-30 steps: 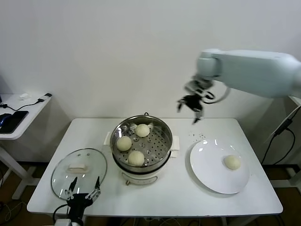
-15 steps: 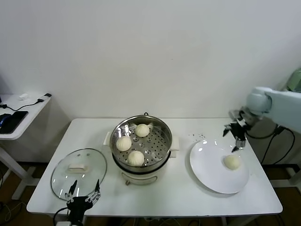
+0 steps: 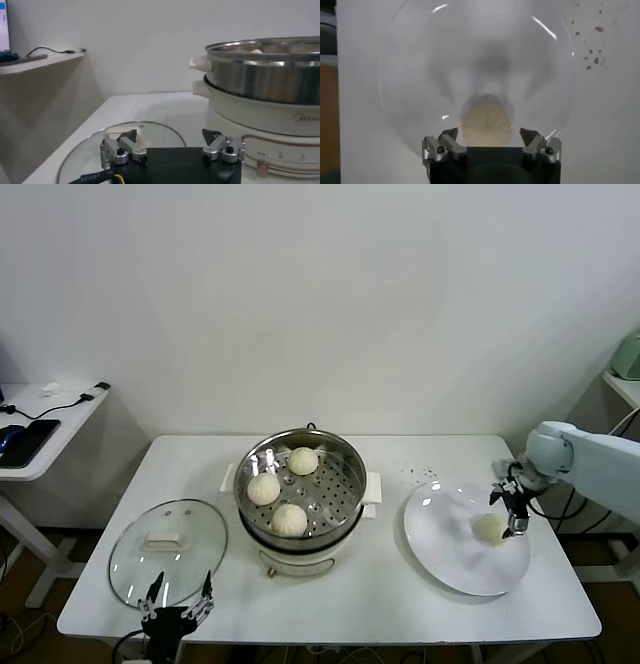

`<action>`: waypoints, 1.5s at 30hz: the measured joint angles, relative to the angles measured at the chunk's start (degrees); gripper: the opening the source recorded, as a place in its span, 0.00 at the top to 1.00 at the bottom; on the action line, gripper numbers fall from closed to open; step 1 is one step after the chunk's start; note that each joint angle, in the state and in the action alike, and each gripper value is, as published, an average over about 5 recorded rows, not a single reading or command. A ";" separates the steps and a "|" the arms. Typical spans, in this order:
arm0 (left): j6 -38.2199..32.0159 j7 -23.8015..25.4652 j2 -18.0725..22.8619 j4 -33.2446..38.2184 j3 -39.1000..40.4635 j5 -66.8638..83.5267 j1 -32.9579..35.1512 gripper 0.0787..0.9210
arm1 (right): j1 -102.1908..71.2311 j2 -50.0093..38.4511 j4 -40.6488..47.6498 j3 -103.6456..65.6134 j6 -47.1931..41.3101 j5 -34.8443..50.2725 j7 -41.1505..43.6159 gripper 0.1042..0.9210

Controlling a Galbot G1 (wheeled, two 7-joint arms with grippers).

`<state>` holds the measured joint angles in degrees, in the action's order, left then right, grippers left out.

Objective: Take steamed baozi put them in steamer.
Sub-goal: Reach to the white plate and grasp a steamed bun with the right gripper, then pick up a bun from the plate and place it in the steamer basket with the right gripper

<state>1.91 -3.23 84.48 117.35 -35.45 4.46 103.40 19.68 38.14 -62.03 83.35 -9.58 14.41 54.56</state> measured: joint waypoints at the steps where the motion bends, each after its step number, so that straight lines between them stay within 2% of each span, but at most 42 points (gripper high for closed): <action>1: -0.02 0.00 0.00 0.00 0.02 -0.03 0.02 0.12 | -0.73 0.09 0.33 -0.57 -0.12 -0.32 -0.22 0.12; 6: -0.06 -0.02 0.00 0.00 0.08 -0.12 0.07 0.12 | -3.42 0.13 1.16 -2.88 -0.56 -1.51 -1.09 0.14; 13: -0.06 -0.05 -0.07 0.30 0.07 -0.15 0.16 0.12 | -4.76 -0.53 0.92 -4.58 -0.83 -2.12 -2.07 0.31; 22: -0.15 -0.06 -0.15 0.86 0.69 -0.63 0.65 0.12 | 1.75 -2.08 -3.83 -0.91 -1.60 1.29 -1.61 0.32; 27: -0.12 -0.03 -0.30 1.14 1.19 -0.85 0.54 0.12 | 12.64 -0.99 -8.83 6.52 -2.52 7.86 -1.20 0.32; 36: 0.30 0.07 -0.68 1.35 2.13 -1.02 -0.19 0.12 | 33.48 6.83 -18.50 16.63 -5.51 26.14 -1.17 0.32; 45: 0.34 0.10 -0.61 1.51 2.52 -1.00 -0.48 0.12 | 40.20 17.74 -23.26 18.48 -9.45 39.04 -4.24 0.32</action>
<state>2.25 -3.13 83.87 118.86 -32.93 3.46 102.92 59.88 55.88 -85.29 101.83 -19.03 53.45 50.32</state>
